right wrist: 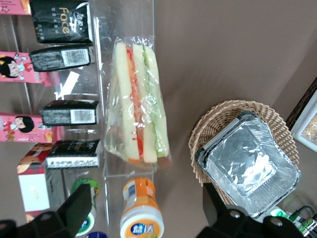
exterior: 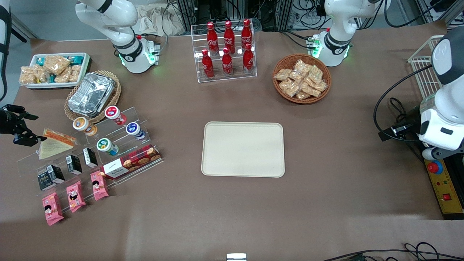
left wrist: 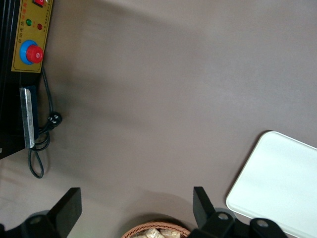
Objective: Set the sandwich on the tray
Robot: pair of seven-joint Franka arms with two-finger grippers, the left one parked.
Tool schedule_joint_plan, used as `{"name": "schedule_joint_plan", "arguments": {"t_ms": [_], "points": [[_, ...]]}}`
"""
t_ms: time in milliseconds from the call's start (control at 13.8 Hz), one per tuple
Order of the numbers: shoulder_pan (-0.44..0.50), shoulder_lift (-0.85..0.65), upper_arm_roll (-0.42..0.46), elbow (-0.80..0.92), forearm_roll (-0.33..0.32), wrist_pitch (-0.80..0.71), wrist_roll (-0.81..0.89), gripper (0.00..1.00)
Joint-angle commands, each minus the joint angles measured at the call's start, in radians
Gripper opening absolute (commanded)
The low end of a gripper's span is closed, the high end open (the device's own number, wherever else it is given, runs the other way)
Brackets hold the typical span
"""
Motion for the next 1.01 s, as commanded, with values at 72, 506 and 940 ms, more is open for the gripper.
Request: {"name": "schedule_joint_plan", "arguments": {"t_ms": [72,506,940], "points": [[-0.001,-0.005,0.004,-0.051,-0.024,0.086,0.002,1.0],[-0.006,0.014,0.002,-0.088,-0.025,0.14,0.0,1.0],[-0.006,0.046,0.002,-0.102,-0.025,0.218,-0.018,1.0]]}}
